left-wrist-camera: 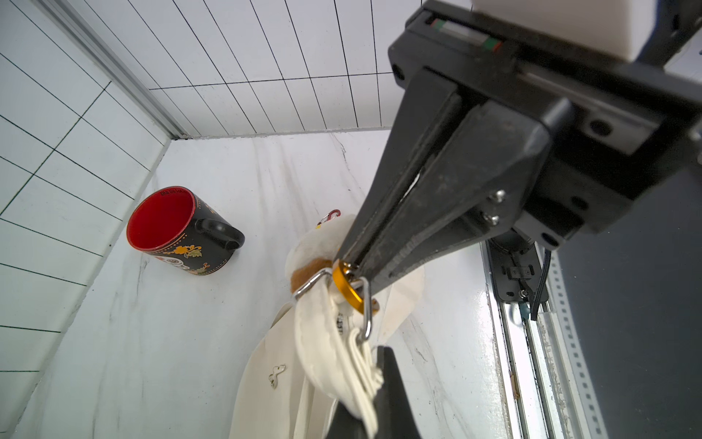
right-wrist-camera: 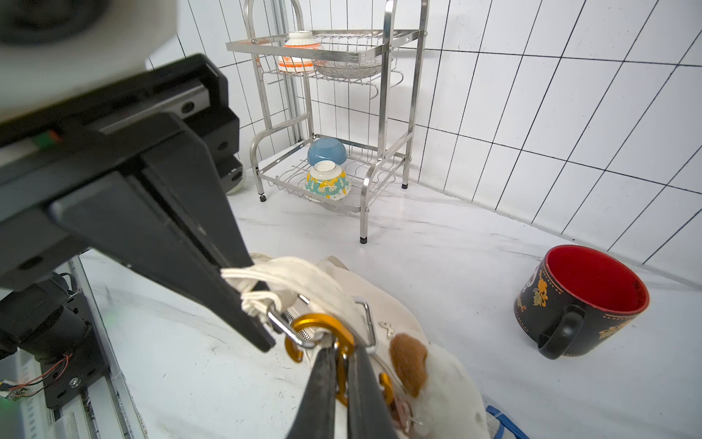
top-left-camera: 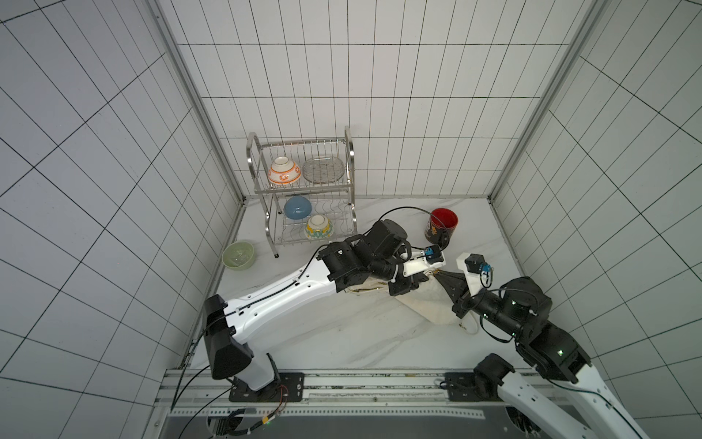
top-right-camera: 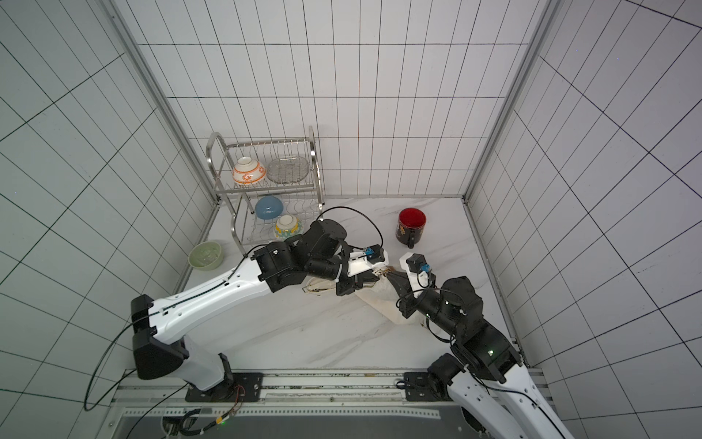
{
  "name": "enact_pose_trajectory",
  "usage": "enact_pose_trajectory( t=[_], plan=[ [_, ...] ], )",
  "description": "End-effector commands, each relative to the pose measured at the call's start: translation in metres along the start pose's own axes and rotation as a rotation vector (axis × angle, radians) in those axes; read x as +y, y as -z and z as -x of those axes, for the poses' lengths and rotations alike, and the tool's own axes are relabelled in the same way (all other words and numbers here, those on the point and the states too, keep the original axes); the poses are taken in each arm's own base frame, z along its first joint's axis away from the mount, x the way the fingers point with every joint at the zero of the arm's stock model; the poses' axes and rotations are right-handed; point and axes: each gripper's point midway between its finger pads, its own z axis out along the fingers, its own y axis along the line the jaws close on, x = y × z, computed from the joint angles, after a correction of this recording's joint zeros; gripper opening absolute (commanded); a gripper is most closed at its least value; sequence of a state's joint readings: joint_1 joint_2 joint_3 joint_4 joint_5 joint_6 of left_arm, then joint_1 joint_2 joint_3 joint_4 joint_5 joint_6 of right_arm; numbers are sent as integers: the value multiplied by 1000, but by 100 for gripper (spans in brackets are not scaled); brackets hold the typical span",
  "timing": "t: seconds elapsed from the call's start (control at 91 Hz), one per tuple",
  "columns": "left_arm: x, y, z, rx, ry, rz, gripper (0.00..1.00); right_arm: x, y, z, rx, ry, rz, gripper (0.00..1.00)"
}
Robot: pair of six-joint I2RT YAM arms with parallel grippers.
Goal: Remove the decoration from the bag
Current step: Remove the decoration item from the bag.
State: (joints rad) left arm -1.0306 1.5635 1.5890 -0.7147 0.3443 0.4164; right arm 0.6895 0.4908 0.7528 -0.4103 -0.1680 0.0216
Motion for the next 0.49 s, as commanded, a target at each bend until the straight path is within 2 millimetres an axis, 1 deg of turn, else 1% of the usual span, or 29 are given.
enact_pose_trajectory(
  t=[0.0,0.154,0.264,0.319,0.352,0.396,0.451,0.484],
  plan=[
    [-13,2,3,-10,-62,-25,0,-3,1,21,-72,-19,-22,4],
    [-13,-9,-10,44,-89,-3,0,-3,3,28,-85,-42,-23,4],
    [-8,-16,-19,83,-79,18,0,-3,6,35,-118,-72,-20,4],
    [-4,-17,-22,99,-62,36,0,-2,6,34,-123,-83,-17,4],
    [-1,-15,-21,101,-48,50,0,-3,6,32,-115,-85,-19,4],
    [4,-14,-21,103,-31,70,0,-4,6,25,-86,-83,-27,4],
    [15,-11,-21,99,7,98,0,-8,7,14,-56,-81,-53,7],
    [24,-7,-22,89,47,114,0,-10,8,6,-33,-74,-65,10]
  ],
)
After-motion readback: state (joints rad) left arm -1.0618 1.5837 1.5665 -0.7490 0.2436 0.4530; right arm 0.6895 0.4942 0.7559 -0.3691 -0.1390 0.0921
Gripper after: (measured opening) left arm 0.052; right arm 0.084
